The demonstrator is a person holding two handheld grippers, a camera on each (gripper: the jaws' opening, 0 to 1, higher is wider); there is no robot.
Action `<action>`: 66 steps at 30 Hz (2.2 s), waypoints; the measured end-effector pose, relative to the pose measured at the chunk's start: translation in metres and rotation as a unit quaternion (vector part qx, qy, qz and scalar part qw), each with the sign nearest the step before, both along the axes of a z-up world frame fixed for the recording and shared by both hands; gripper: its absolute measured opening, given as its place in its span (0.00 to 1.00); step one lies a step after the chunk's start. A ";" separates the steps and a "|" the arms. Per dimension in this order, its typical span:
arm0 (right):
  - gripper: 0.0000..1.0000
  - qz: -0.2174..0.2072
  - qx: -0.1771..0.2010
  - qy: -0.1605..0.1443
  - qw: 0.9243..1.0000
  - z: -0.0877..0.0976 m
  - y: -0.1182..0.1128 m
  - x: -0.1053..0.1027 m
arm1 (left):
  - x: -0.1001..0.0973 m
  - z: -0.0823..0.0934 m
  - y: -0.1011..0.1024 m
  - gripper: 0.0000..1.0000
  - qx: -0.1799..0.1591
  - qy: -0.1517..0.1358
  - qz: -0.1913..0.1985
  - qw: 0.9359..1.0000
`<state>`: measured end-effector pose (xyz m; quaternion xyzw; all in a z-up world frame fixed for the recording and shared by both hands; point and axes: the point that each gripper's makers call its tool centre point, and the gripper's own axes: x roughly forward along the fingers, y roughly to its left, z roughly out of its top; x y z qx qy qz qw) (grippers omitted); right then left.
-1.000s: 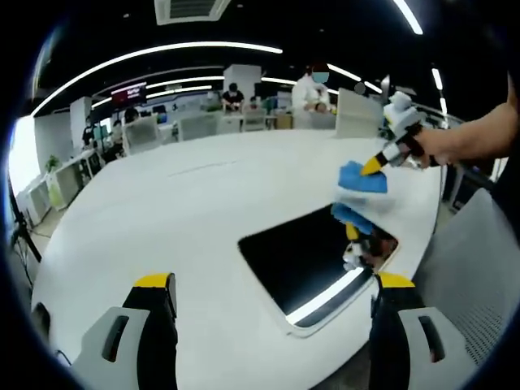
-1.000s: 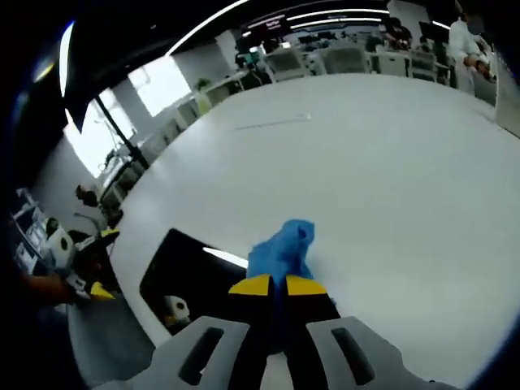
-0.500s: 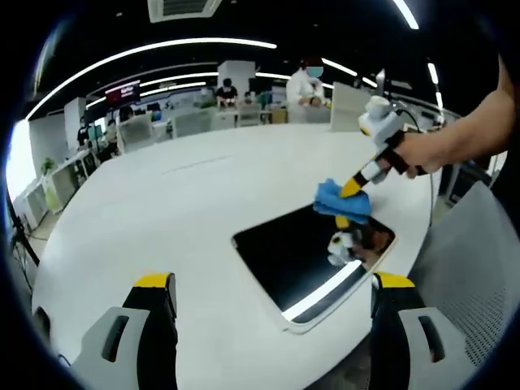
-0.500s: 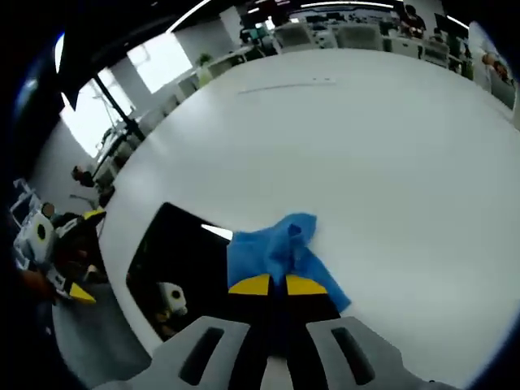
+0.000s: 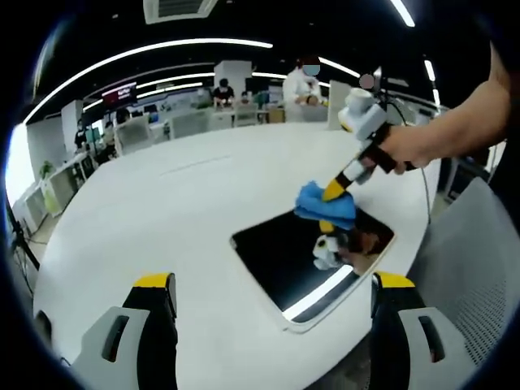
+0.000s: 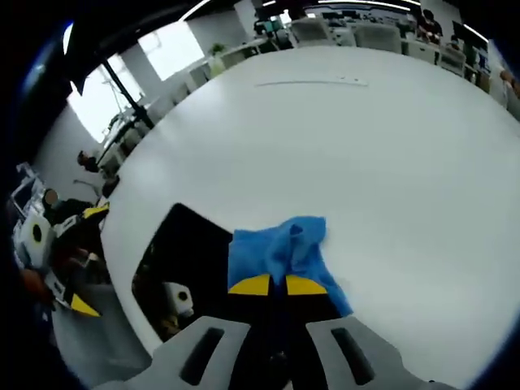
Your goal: Wipe the mirror surface with the cleaning cloth until all visible marks leave the cleaned area.
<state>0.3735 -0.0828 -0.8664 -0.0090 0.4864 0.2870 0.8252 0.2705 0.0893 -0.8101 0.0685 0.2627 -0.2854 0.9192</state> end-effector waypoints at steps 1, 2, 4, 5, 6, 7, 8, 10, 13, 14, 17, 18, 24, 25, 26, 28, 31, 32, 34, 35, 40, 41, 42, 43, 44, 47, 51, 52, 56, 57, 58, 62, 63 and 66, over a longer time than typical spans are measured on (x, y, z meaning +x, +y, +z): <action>0.00 0.003 0.000 0.000 1.000 0.000 0.004 0.000 | 0.000 0.000 0.001 1.00 0.000 0.000 0.002 1.000; 0.00 0.009 -0.001 0.001 1.000 0.000 0.011 0.001 | 0.001 0.000 0.002 1.00 0.000 -0.001 0.003 1.000; 0.00 0.013 0.000 0.002 1.000 0.000 0.020 0.002 | 0.001 0.001 0.003 1.00 0.001 -0.002 0.006 1.000; 0.00 0.018 -0.001 0.002 1.000 0.000 0.027 0.002 | 0.001 0.001 0.003 1.00 0.001 -0.003 0.006 1.000; 0.00 0.022 0.000 0.003 1.000 0.000 0.031 0.002 | 0.001 0.001 0.003 1.00 0.002 -0.004 0.006 1.000; 0.00 0.026 0.001 0.003 1.000 -0.001 0.036 0.002 | 0.001 0.001 0.004 1.00 0.004 -0.004 0.007 1.000; 0.00 0.031 0.000 0.003 1.000 -0.001 0.043 0.001 | 0.001 0.001 0.004 1.00 0.003 -0.004 0.008 1.000; 0.00 0.039 0.000 0.003 0.999 0.000 0.051 0.001 | 0.001 0.001 0.005 1.00 0.003 -0.003 0.009 1.000; 0.00 0.052 0.000 0.002 0.999 0.001 0.068 0.001 | 0.000 0.001 0.003 1.00 0.006 -0.003 0.006 1.000; 0.00 0.054 0.000 0.002 0.999 0.001 0.072 0.002 | 0.000 0.001 0.002 1.00 0.008 -0.003 0.004 1.000; 0.00 0.066 0.000 0.002 0.998 0.001 0.089 0.004 | -0.001 0.000 0.002 1.00 0.009 -0.001 0.003 1.000; 0.00 0.070 0.000 0.002 0.998 0.001 0.093 0.004 | -0.001 0.000 0.002 1.00 0.011 0.000 0.003 1.000; 0.00 0.094 0.007 -0.001 0.996 0.000 0.122 0.006 | -0.002 -0.003 0.001 1.00 0.015 0.005 0.000 1.000; 0.00 0.098 0.007 -0.001 0.995 0.001 0.126 0.005 | -0.002 -0.004 0.002 1.00 0.015 0.006 0.000 1.000; 0.00 0.103 0.006 -0.002 0.995 0.001 0.131 0.005 | -0.002 -0.004 0.002 1.00 0.014 0.008 0.002 1.000; 0.00 0.116 -0.001 -0.005 0.993 0.002 0.137 0.005 | -0.002 -0.005 0.002 1.00 0.014 0.009 0.003 1.000; 0.00 0.132 -0.010 -0.009 0.991 0.001 0.147 0.007 | -0.003 -0.007 0.002 1.00 0.017 0.011 0.001 1.000; 0.00 0.132 -0.009 -0.007 0.991 0.000 0.147 0.008 | -0.003 -0.008 0.002 1.00 0.018 0.012 0.001 1.000; 0.00 0.132 -0.009 -0.003 0.991 0.000 0.145 0.008 | -0.003 -0.008 0.003 1.00 0.020 0.014 0.002 1.000; 0.00 0.136 -0.007 -0.005 0.991 0.000 0.144 0.007 | -0.003 -0.009 0.002 1.00 0.019 0.016 0.002 1.000; 0.00 0.138 -0.007 -0.011 0.990 0.000 0.144 0.007 | -0.003 -0.010 0.002 1.00 0.023 0.018 0.000 1.000; 0.00 0.136 -0.007 -0.010 0.991 -0.001 0.144 0.007 | -0.003 -0.010 0.003 1.00 0.023 0.018 0.003 1.000; 0.00 0.134 -0.004 -0.005 0.991 -0.001 0.143 0.006 | -0.003 -0.010 0.004 1.00 0.022 0.019 0.005 1.000; 0.00 0.132 -0.002 -0.001 0.991 -0.002 0.143 0.005 | -0.003 -0.010 0.005 1.00 0.023 0.019 0.007 1.000; 0.00 0.131 0.000 0.001 0.991 -0.001 0.142 0.003 | -0.002 -0.010 0.005 1.00 0.023 0.018 0.008 1.000; 0.00 0.129 0.004 0.014 0.992 -0.001 0.140 -0.014 | -0.002 -0.011 0.005 1.00 0.022 0.020 0.007 1.000; 0.00 0.132 0.009 0.029 0.991 0.000 0.140 -0.033 | -0.003 -0.011 0.003 1.00 0.023 0.020 0.000 1.000; 0.00 0.136 0.009 0.031 0.990 0.000 0.141 -0.037 | -0.004 -0.011 0.003 1.00 0.024 0.021 0.000 0.999; 0.00 0.139 0.015 0.041 0.989 0.000 0.142 -0.048 | -0.004 -0.012 0.003 1.00 0.022 0.023 0.002 0.999; 0.00 0.139 0.016 0.043 0.989 0.001 0.142 -0.050 | -0.004 -0.012 0.003 1.00 0.022 0.023 0.001 0.999; 0.00 0.141 0.016 0.045 0.989 0.000 0.143 -0.053 | -0.004 -0.012 0.002 1.00 0.023 0.022 -0.001 0.999; 0.00 0.154 0.012 0.035 0.987 -0.001 0.145 -0.054 | -0.004 -0.012 0.003 1.00 0.023 0.023 0.001 0.999; 0.00 0.153 0.013 0.037 0.987 0.000 0.144 -0.054 | -0.004 -0.013 0.004 1.00 0.023 0.024 0.000 0.999; 0.00 0.158 0.015 0.033 0.987 -0.001 0.145 -0.053 | -0.005 -0.012 0.003 1.00 0.024 0.025 0.000 0.999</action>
